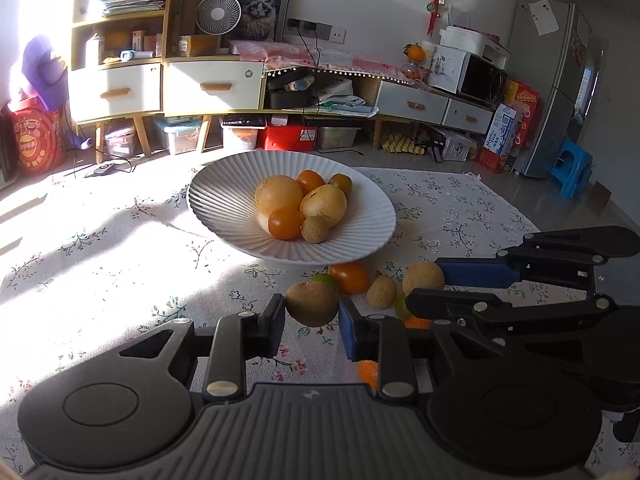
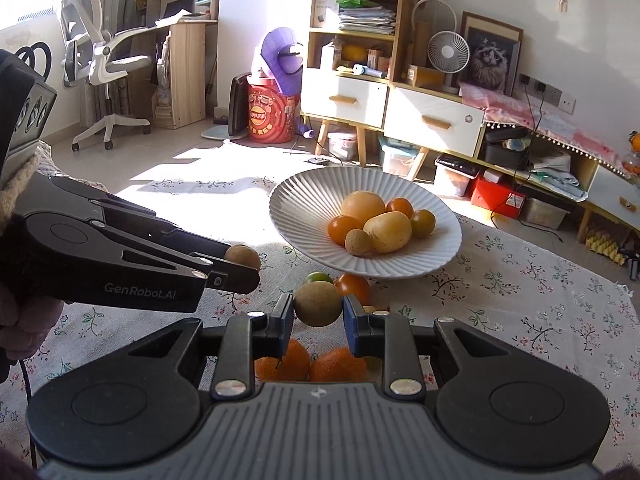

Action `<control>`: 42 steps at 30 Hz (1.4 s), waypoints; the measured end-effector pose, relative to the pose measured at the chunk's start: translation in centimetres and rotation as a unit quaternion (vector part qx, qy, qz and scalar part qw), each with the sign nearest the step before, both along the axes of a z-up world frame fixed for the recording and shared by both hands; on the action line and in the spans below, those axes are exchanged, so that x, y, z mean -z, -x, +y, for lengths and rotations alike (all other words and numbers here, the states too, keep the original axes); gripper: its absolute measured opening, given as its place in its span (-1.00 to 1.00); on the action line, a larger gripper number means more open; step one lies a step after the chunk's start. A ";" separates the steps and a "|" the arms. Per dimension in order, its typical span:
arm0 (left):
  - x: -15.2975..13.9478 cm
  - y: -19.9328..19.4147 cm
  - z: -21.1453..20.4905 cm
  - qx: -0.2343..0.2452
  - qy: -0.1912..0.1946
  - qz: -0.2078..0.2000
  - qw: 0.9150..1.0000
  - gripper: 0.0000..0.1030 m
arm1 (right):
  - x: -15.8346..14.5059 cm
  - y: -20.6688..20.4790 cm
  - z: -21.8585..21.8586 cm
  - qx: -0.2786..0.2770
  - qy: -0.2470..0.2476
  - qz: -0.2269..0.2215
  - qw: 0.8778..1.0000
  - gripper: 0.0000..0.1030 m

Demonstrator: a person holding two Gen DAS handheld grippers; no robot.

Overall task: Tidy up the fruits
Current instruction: 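Carry both kiwis with both grippers toward the white plate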

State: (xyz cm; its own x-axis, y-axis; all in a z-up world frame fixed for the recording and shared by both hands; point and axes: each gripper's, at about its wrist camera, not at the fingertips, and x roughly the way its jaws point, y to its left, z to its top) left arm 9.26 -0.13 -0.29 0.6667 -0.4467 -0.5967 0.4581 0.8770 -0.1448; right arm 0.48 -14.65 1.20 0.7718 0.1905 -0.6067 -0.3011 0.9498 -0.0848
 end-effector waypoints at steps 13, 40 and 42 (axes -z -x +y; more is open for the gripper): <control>-1.1 -2.9 -0.3 -0.025 -0.006 0.004 1.000 -0.72 | -0.5 -3.4 -1.0 0.027 -0.007 0.004 1.000 -0.53; 0.3 -10.9 -1.2 -0.059 0.015 0.078 0.995 -0.72 | 1.4 -7.1 -2.1 0.031 0.007 0.040 0.999 -0.53; 0.4 -10.9 -1.2 -0.060 0.014 0.080 0.995 -0.72 | 1.5 -7.2 -2.2 0.030 0.007 0.042 0.999 -0.53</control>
State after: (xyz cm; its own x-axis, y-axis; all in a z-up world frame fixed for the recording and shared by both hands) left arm 20.19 -1.30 -0.67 0.6135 -0.3873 -0.6882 0.3191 0.9187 -0.2325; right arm 7.72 -16.80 -0.25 0.7284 0.1366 -0.6714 -0.2505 0.9652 -0.0754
